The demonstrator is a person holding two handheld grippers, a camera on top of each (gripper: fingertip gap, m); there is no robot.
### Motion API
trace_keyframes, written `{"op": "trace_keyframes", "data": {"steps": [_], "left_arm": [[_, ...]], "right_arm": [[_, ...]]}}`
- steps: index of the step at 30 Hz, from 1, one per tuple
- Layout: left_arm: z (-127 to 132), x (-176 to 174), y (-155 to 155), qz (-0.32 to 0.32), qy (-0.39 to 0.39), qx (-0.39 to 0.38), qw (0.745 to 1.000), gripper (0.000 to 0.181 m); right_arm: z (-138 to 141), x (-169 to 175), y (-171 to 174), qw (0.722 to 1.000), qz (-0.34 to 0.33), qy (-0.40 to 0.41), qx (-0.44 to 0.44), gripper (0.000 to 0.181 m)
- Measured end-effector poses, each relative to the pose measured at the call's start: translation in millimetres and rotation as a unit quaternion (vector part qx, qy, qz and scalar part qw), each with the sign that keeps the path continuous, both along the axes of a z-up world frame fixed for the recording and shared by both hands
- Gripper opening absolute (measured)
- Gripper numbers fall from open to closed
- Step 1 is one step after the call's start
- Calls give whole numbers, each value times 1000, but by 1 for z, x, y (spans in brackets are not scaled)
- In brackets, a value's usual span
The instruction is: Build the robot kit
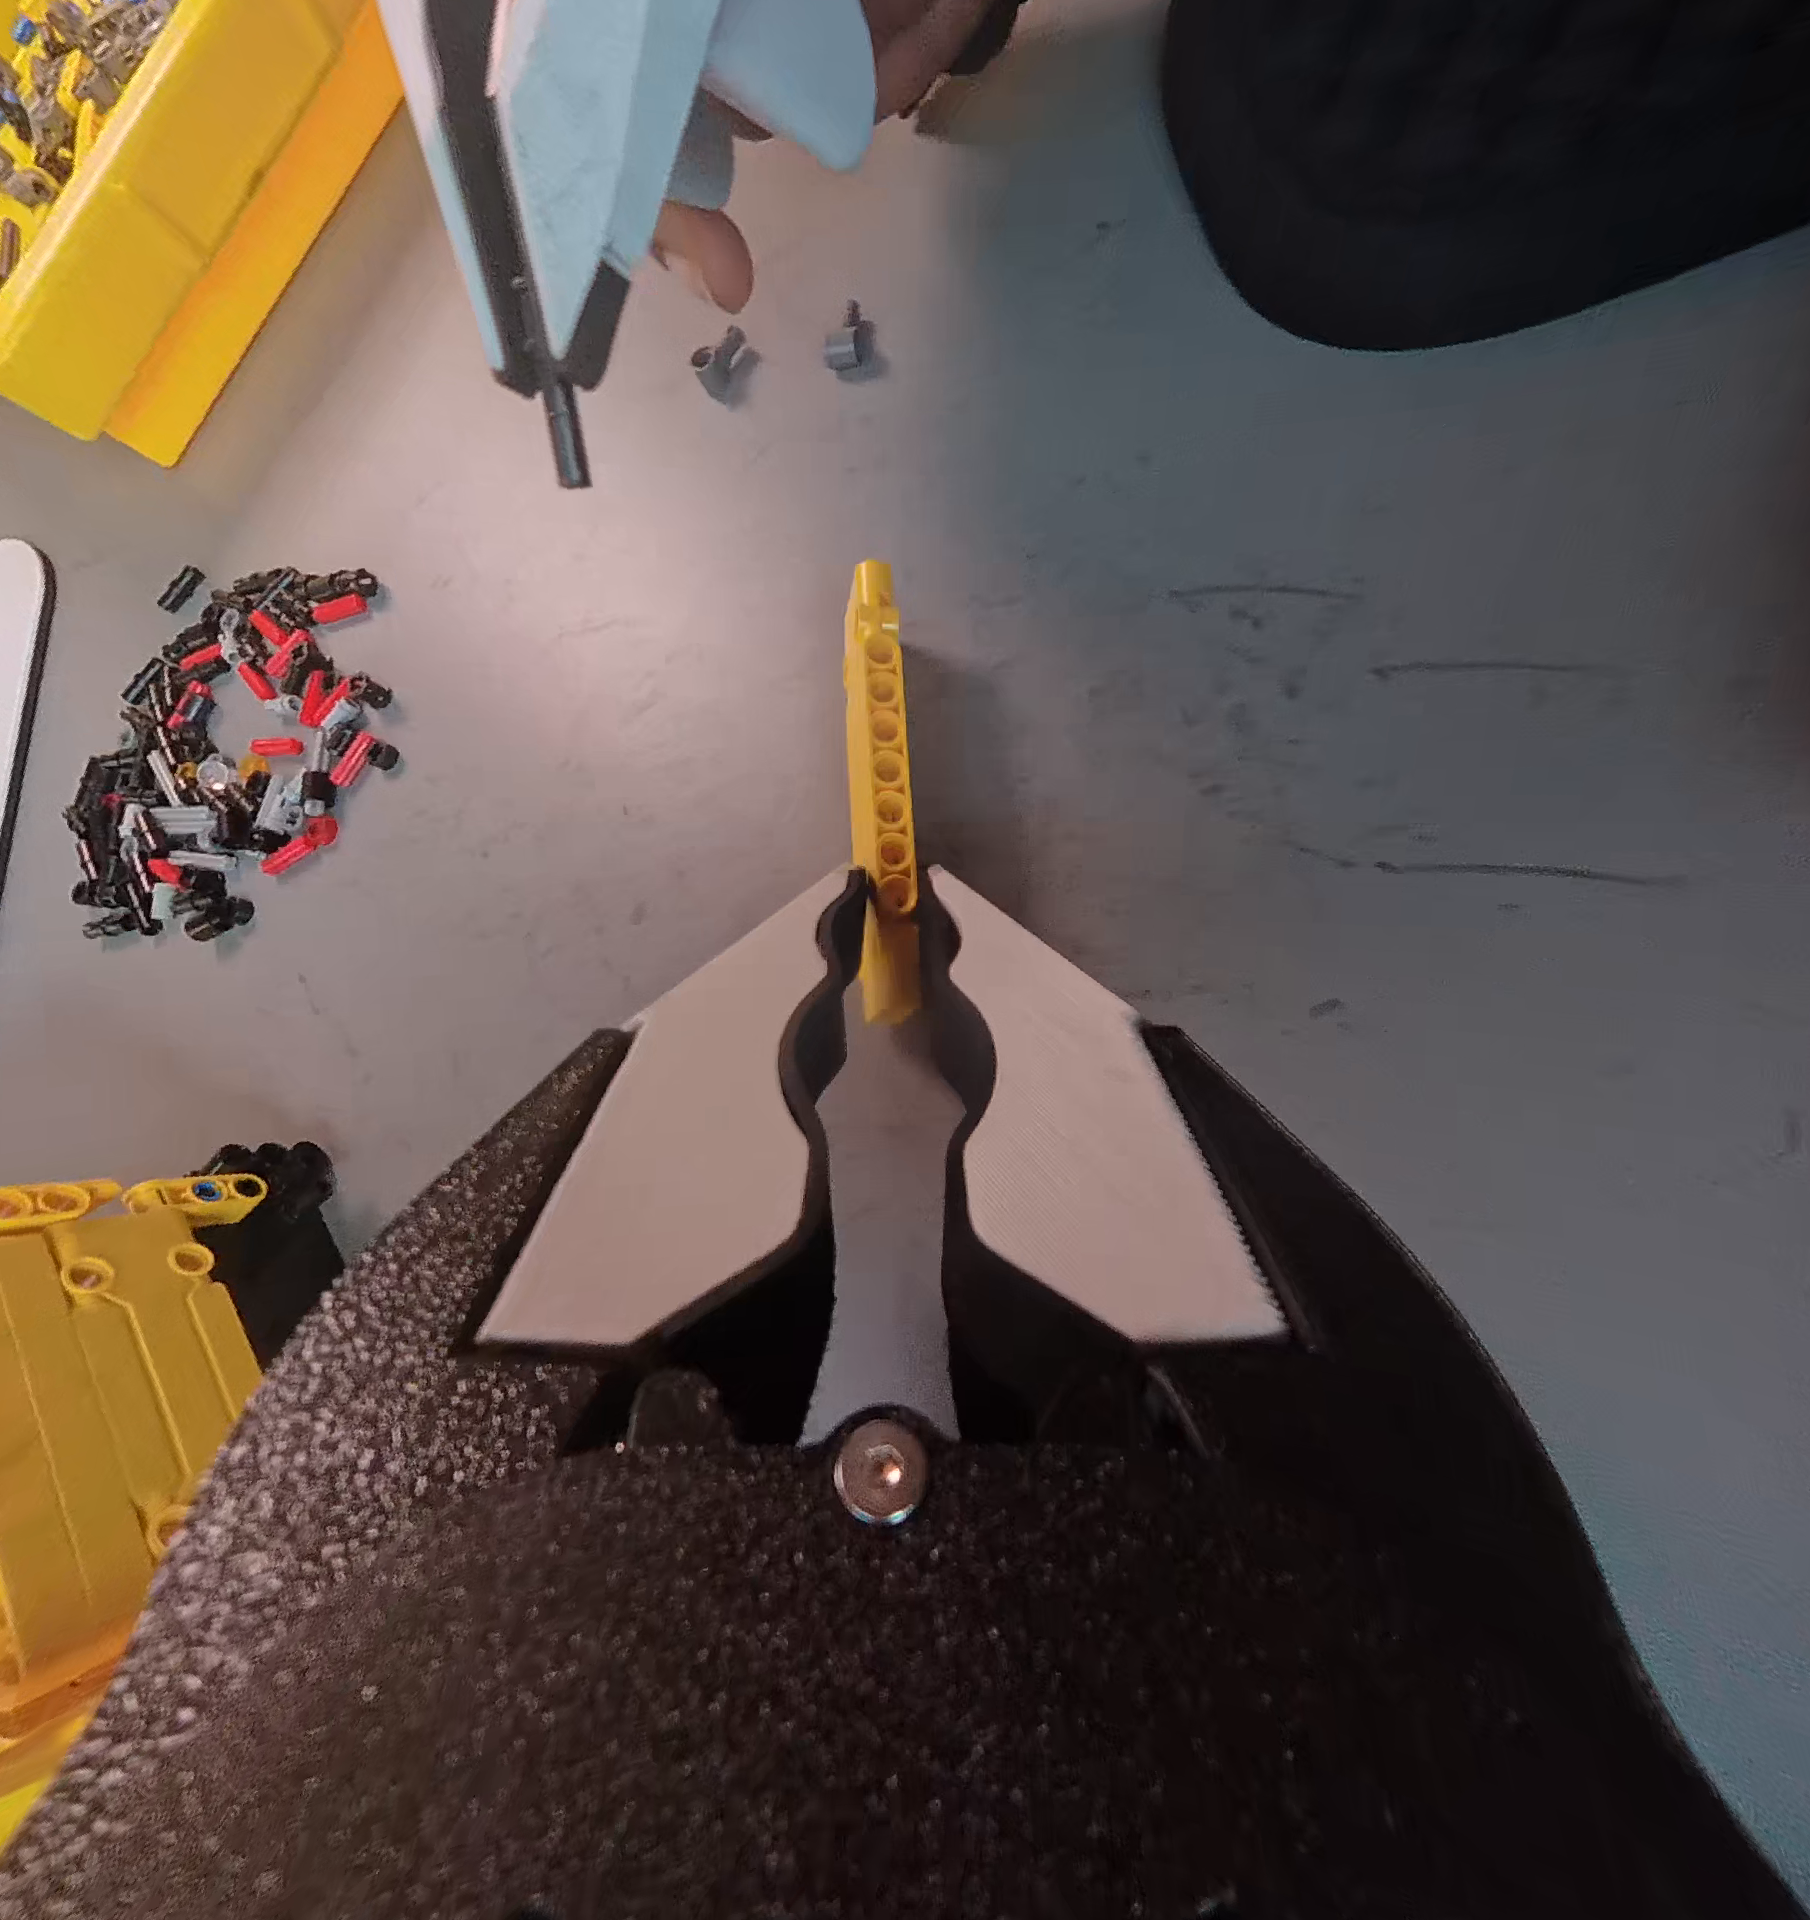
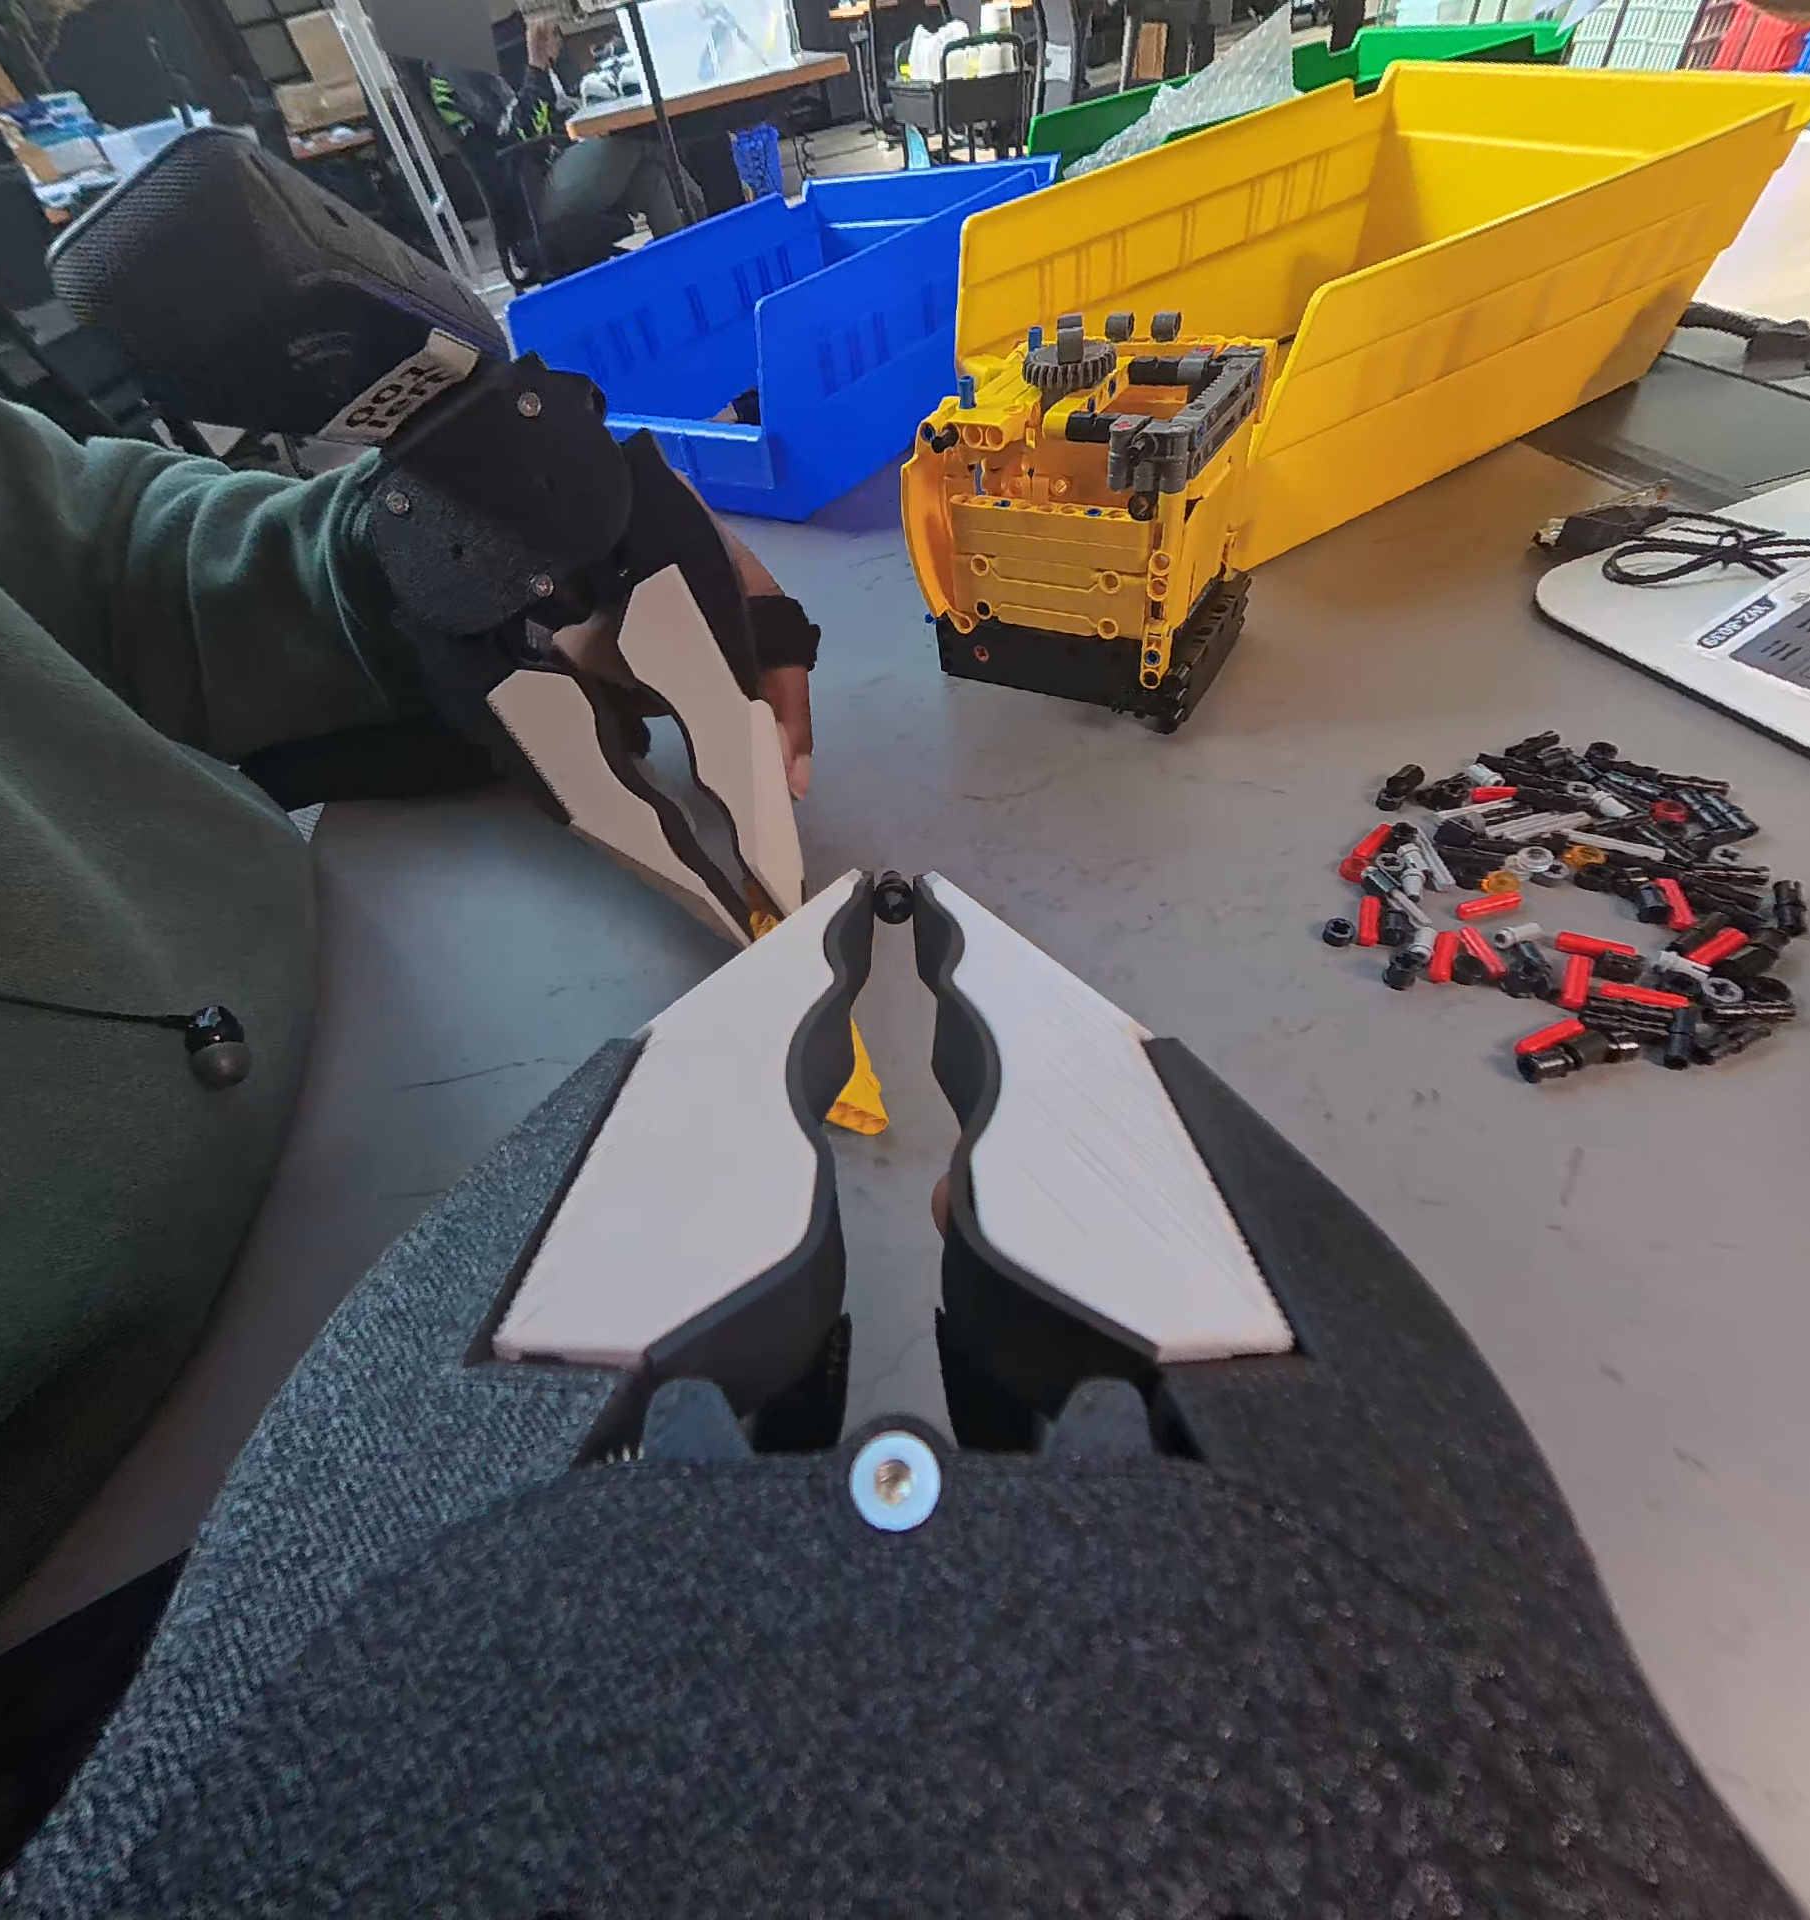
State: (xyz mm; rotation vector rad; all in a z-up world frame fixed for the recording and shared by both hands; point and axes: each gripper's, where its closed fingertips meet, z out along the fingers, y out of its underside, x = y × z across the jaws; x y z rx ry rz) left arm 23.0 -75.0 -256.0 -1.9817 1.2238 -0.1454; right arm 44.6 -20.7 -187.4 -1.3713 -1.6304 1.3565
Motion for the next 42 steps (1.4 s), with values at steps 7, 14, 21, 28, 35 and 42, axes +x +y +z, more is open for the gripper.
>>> {"op": "trace_keyframes", "data": {"steps": [7,14,21,28,35,42], "left_arm": [[-2,6,-4,-43,90,70,993,9],[-5,0,2,-66,211,158,962,9],[-8,7,-13,-89,152,101,979,13],[-7,17,-27,-104,79,44,990,21],[14,11,-11,-16,-80,-32,996,39],[10,6,-3,21,-102,-55,993,43]], "right_arm": [[-2,-1,4,1000,-11,-3,4,7],[1,-1,11,1000,-28,2,3,7],[-1,-1,15,999,-40,-1,-2,7],[-3,-1,17,999,-42,-5,-3,7],[-3,0,16,999,-38,-12,-12,7],[-4,0,7,999,-23,-16,-21,7]]}}
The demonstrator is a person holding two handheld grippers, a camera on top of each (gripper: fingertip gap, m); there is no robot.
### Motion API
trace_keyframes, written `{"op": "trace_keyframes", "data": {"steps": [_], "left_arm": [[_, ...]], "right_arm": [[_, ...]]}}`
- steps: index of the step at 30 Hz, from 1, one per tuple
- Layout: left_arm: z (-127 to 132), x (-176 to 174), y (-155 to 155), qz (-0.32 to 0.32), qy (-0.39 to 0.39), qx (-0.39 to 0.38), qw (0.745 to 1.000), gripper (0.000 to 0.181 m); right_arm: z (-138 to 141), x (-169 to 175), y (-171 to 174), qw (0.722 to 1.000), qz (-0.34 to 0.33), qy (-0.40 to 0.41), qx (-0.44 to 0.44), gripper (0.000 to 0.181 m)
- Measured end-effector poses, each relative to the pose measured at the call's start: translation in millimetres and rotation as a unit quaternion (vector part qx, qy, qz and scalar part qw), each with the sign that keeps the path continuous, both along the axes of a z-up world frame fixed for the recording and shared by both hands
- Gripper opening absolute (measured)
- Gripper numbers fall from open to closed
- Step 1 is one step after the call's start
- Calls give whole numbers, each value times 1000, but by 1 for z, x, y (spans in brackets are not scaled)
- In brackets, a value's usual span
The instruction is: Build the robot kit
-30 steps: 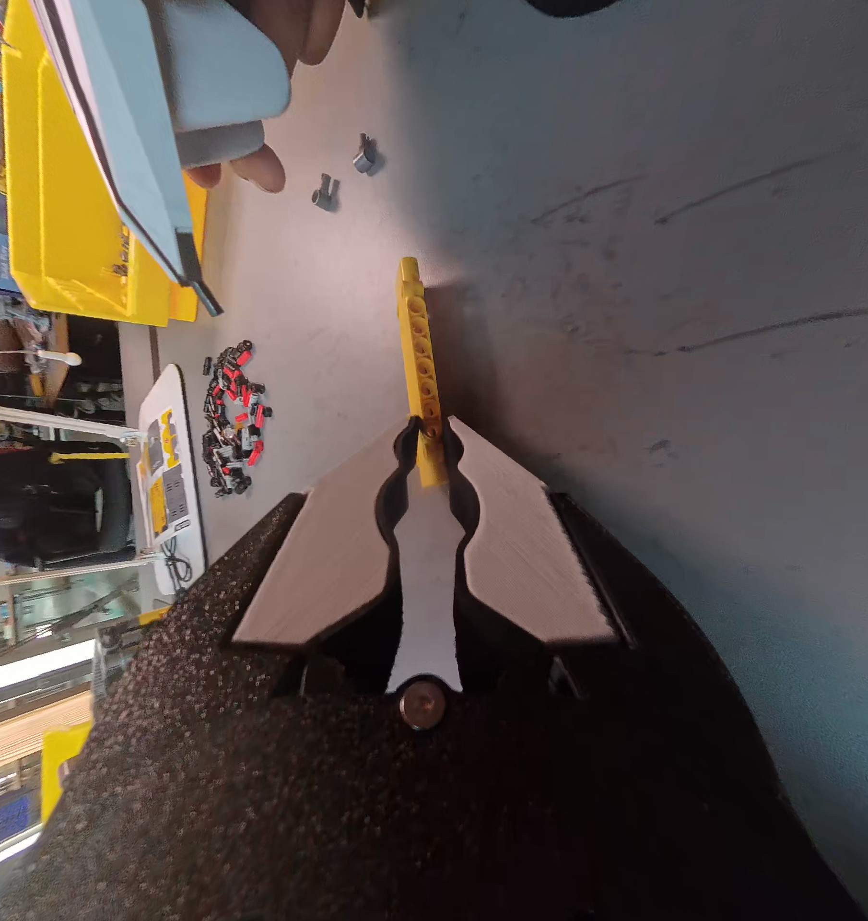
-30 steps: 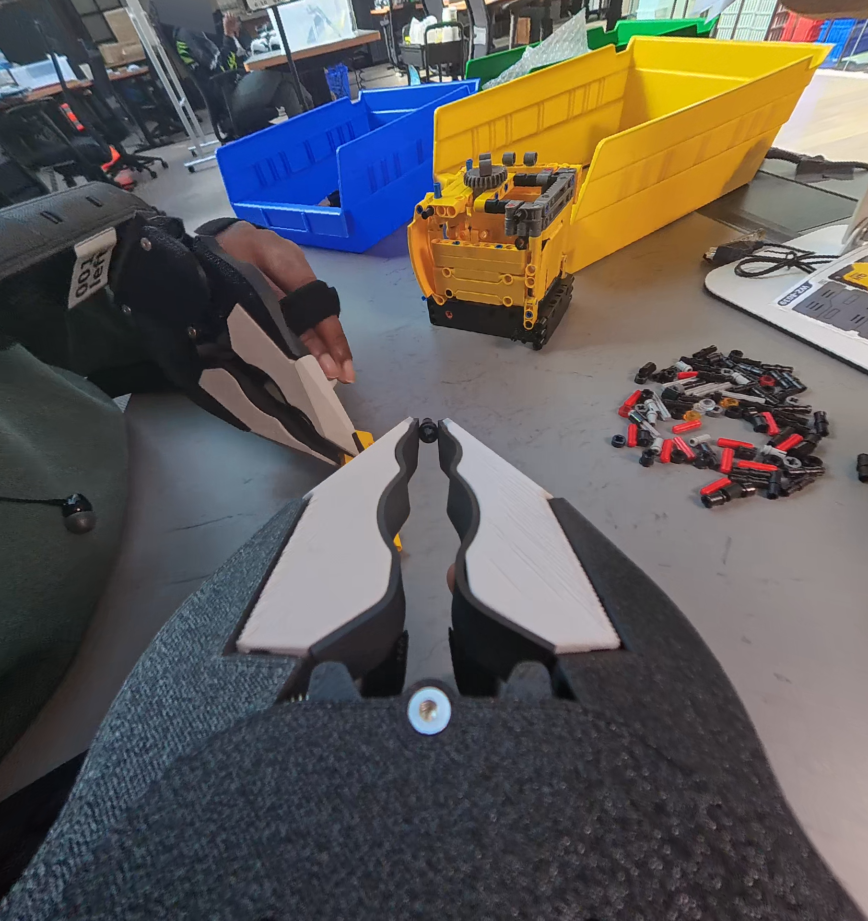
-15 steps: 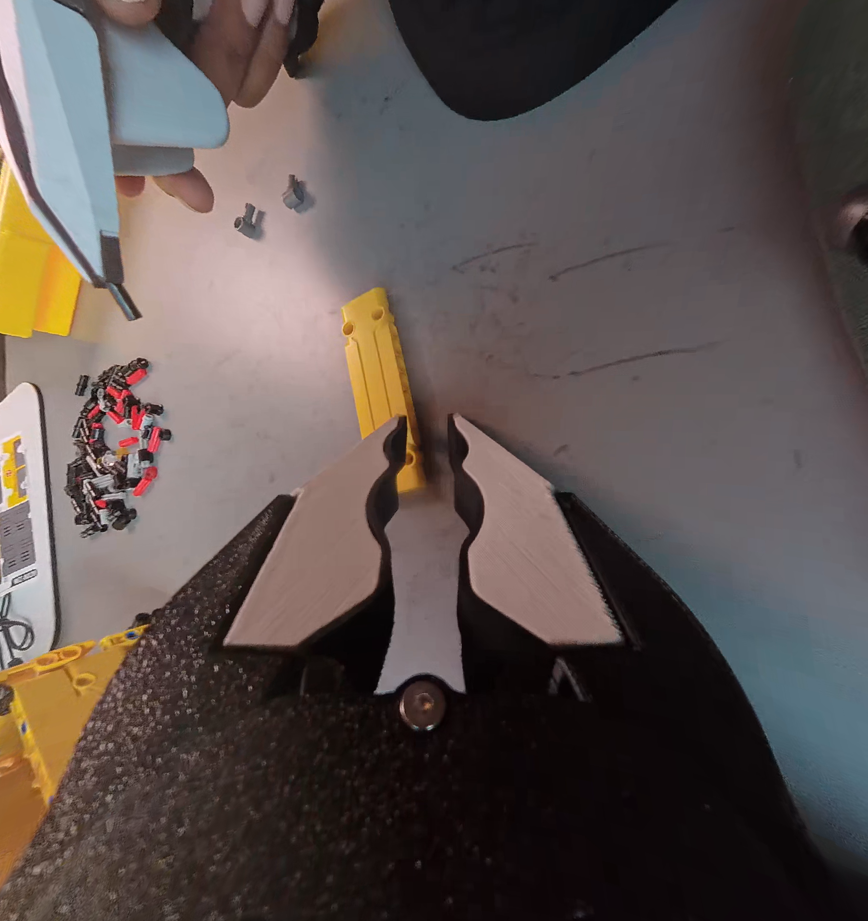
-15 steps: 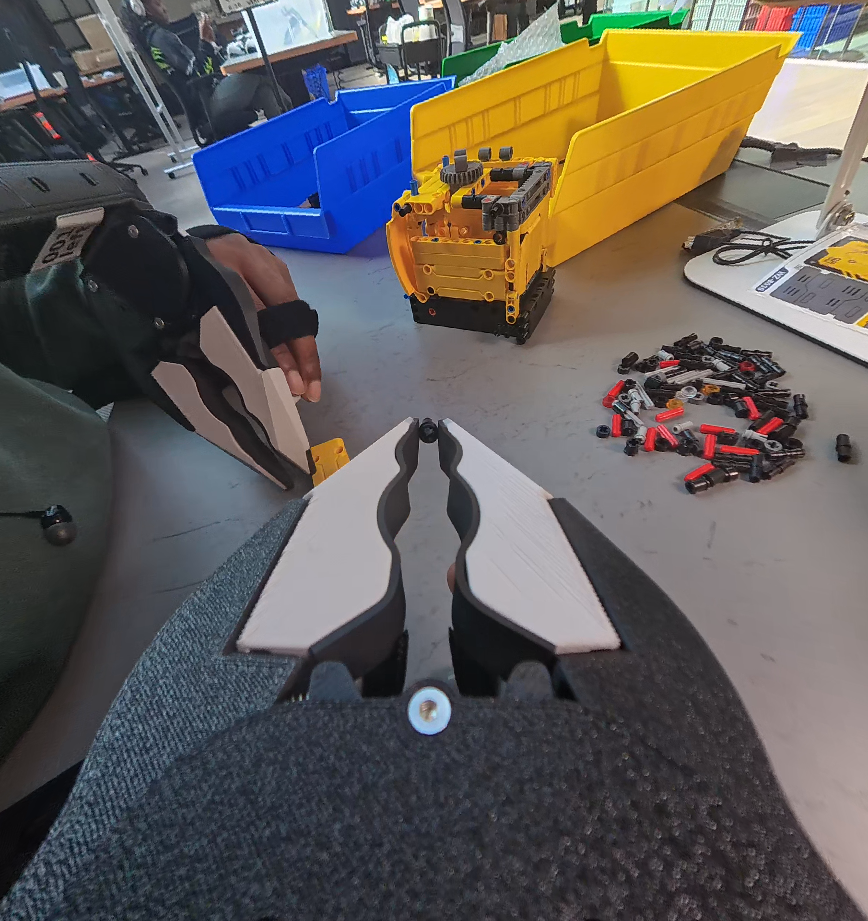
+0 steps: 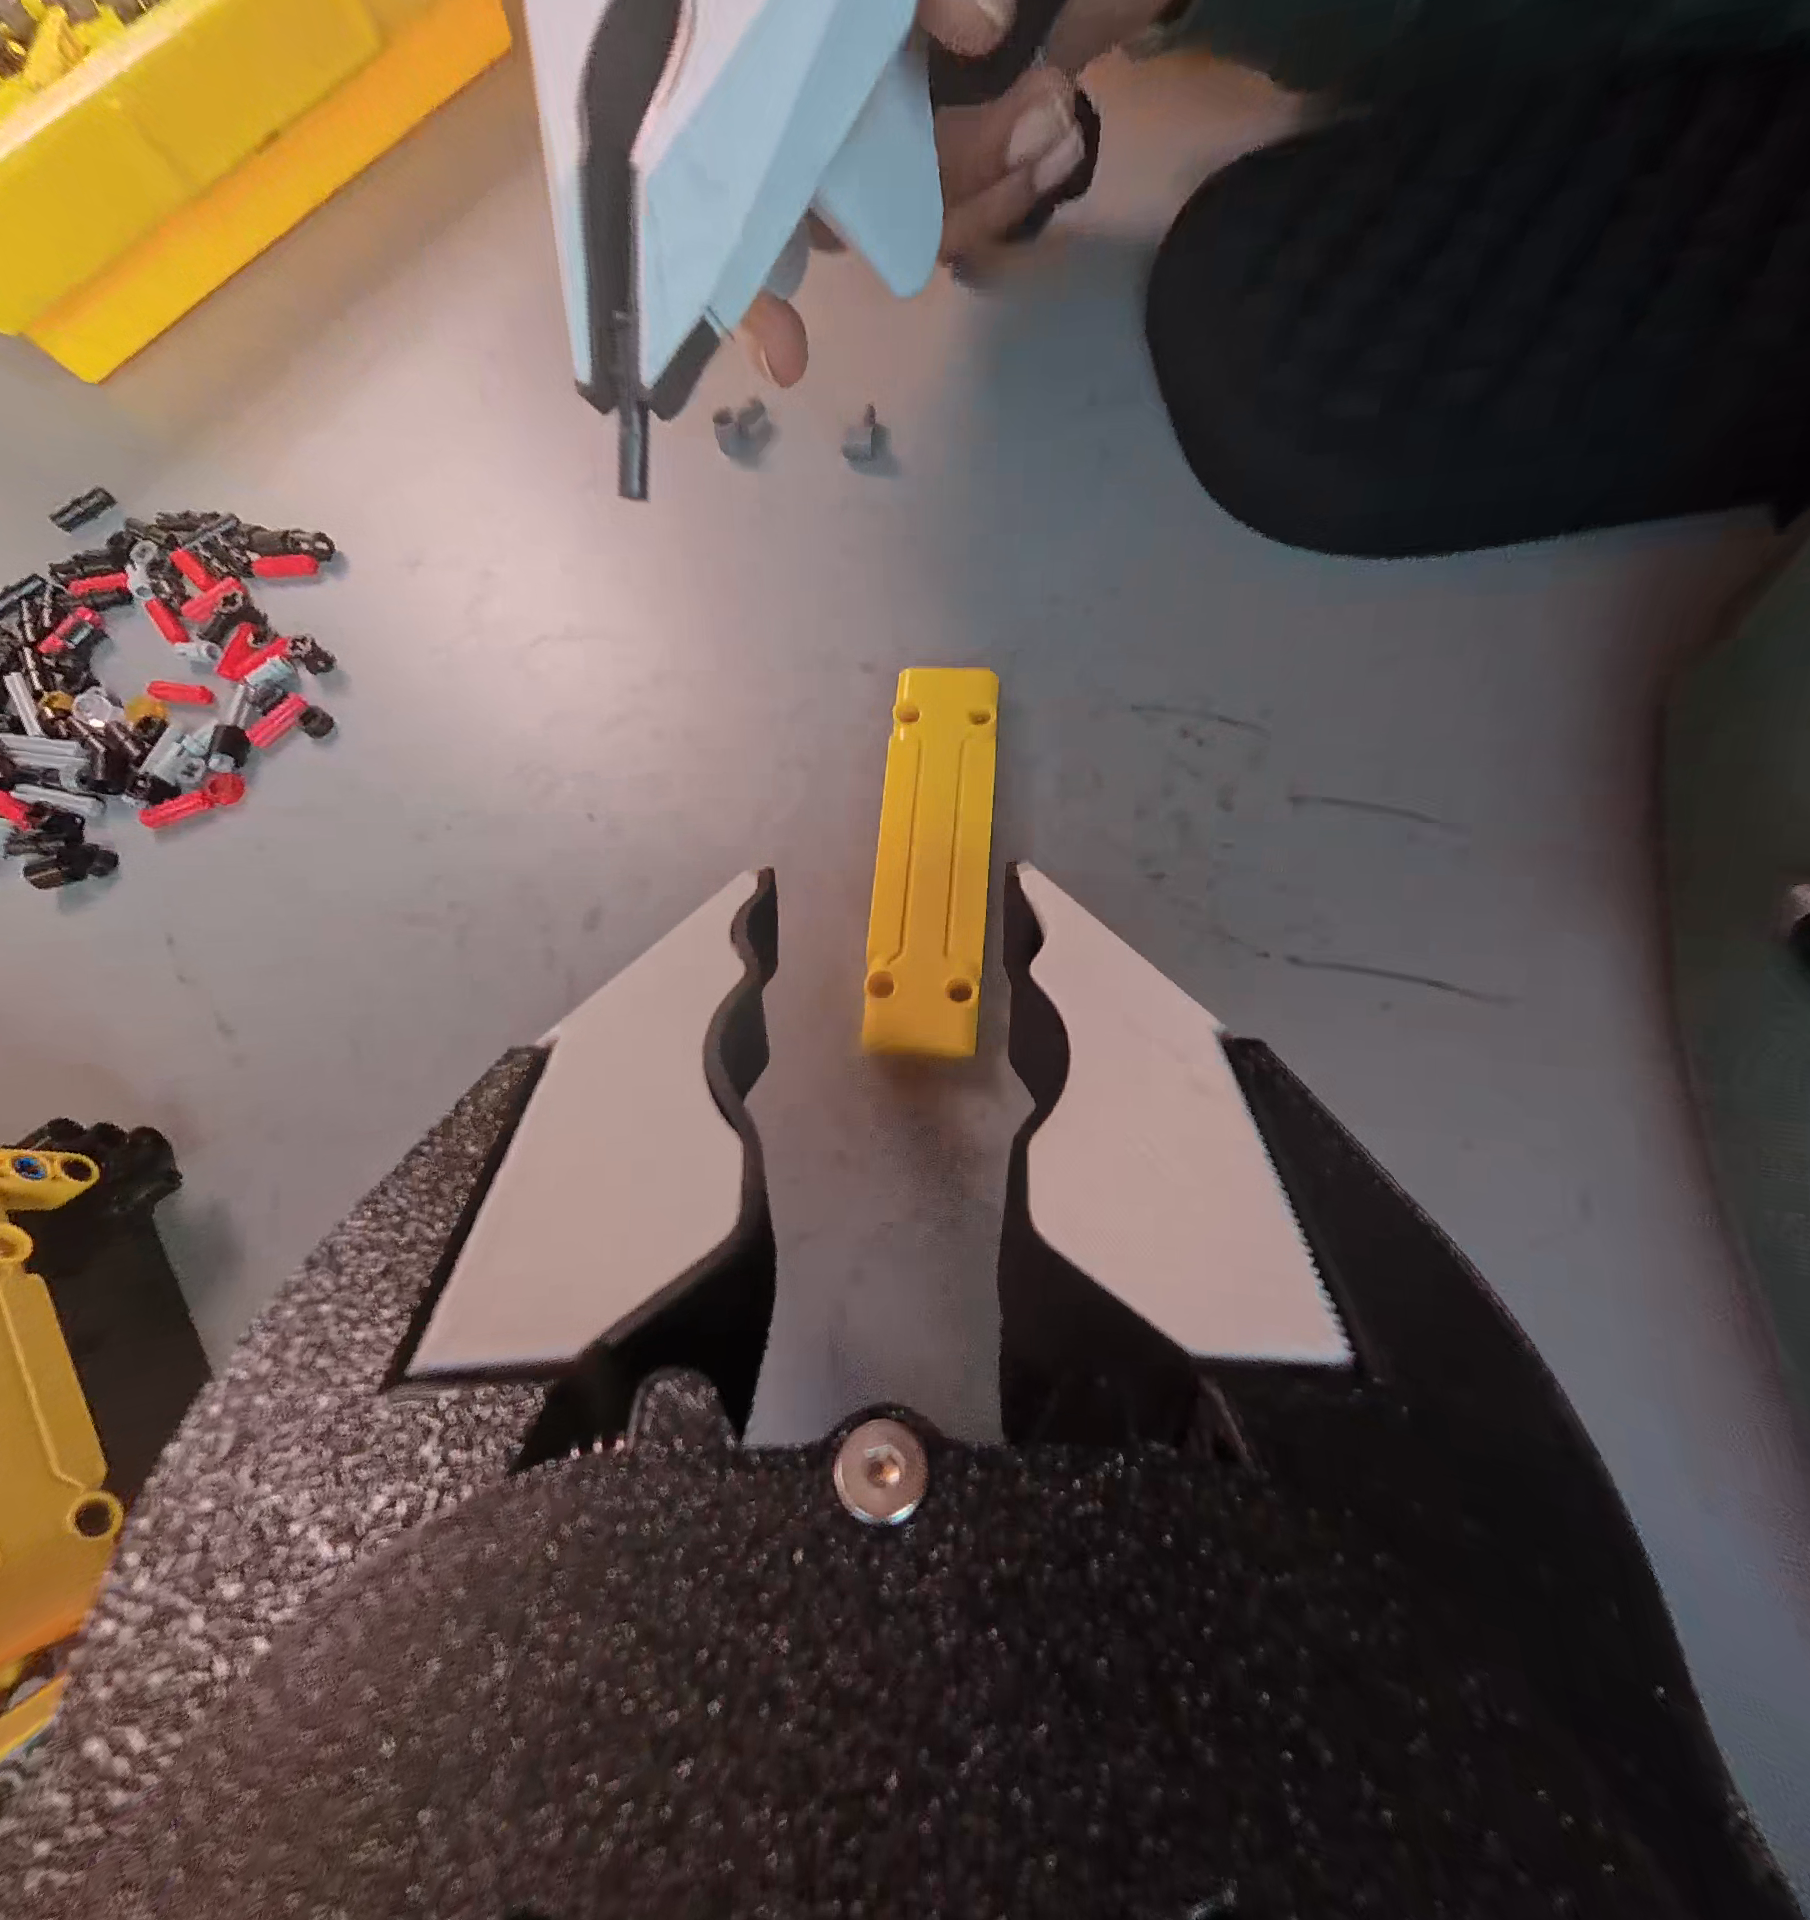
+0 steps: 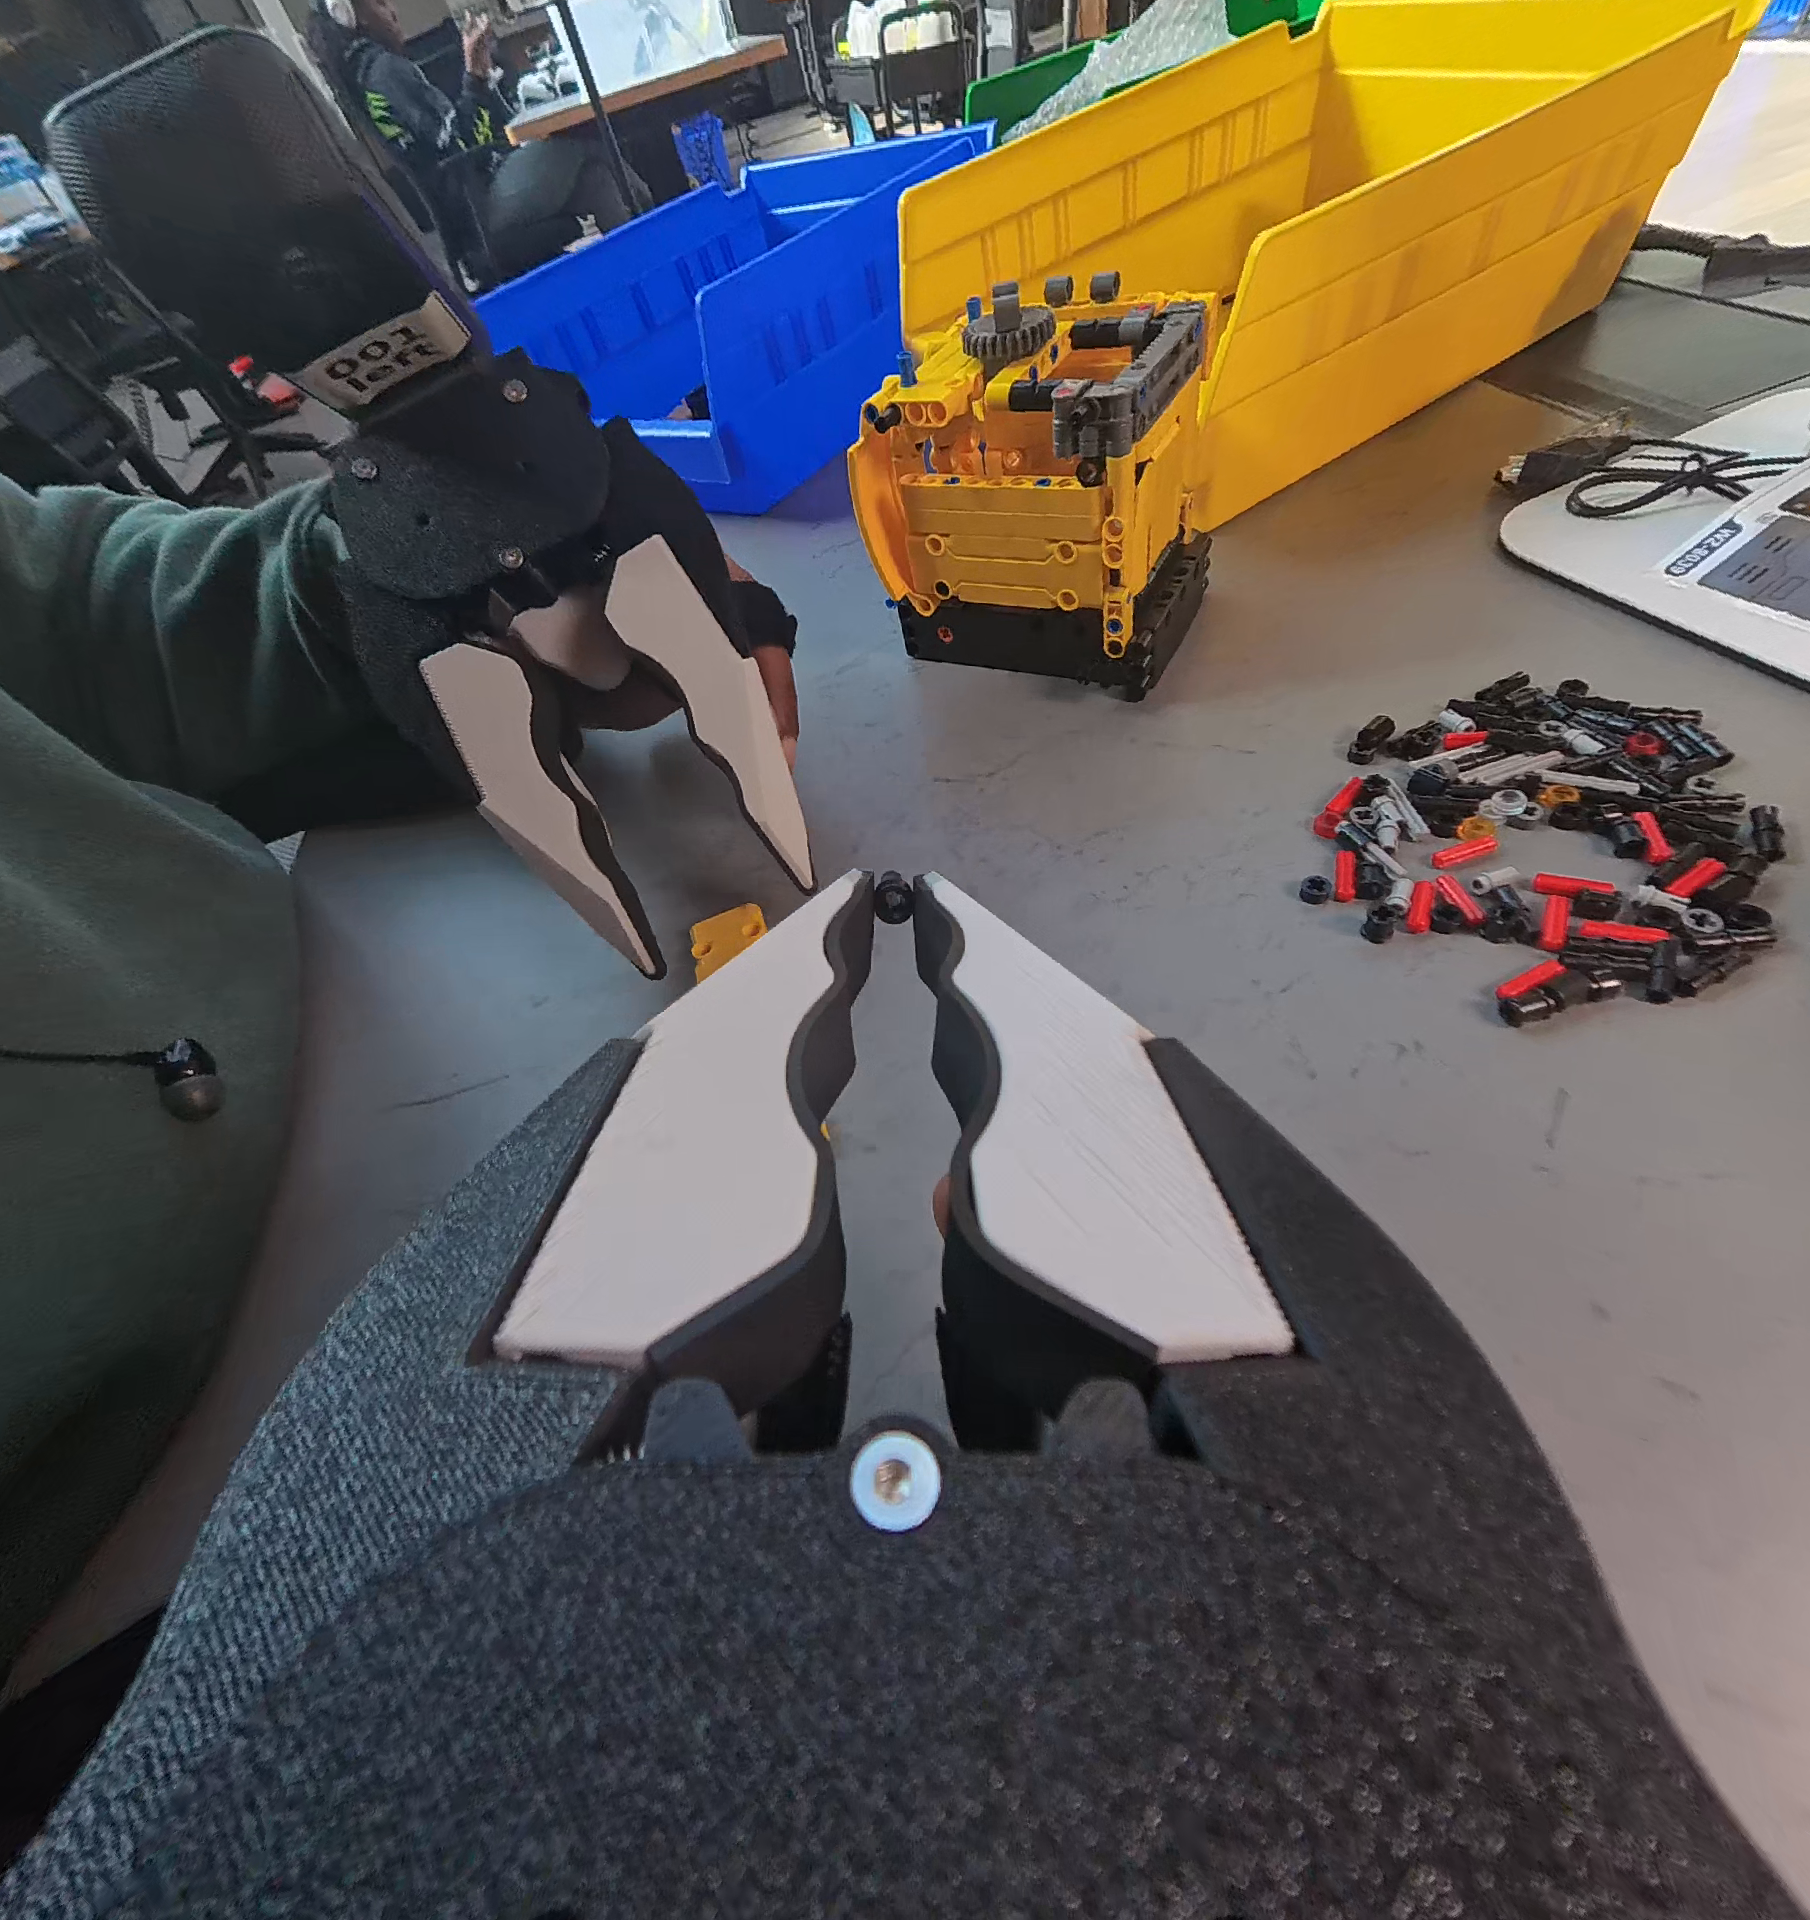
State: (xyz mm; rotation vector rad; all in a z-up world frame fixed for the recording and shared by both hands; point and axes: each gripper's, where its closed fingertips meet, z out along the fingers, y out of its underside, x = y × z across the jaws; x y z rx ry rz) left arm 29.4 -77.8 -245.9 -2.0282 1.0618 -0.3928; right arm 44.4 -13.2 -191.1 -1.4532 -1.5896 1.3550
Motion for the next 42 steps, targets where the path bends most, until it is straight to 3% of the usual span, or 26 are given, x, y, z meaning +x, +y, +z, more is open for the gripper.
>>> {"op": "trace_keyframes", "data": {"steps": [3,7,11,16,18,23,35,38,42], "left_arm": [[30,13,8,13,-107,8,994,39],[74,32,19,19,-252,11,968,33],[90,33,25,29,-284,33,958,25],[97,17,27,50,-256,82,962,18],[96,15,24,44,-232,96,967,6],[83,14,22,39,-165,113,979,4],[64,22,17,15,-171,64,983,4],[47,22,15,14,-154,27,988,5],[6,12,6,8,-64,-34,997,36]], "right_arm": [[23,-2,-15,997,26,56,-35,7],[59,-5,-33,980,51,148,-122,6],[65,-6,-37,968,59,171,-171,6],[52,-7,-39,978,66,141,-142,7],[47,-8,-41,981,68,129,-124,7],[37,-10,-42,987,68,102,-102,7],[18,-3,-47,995,102,6,5,7],[2,2,-46,987,120,-93,49,7],[-24,10,-39,951,142,-245,122,6]]}}
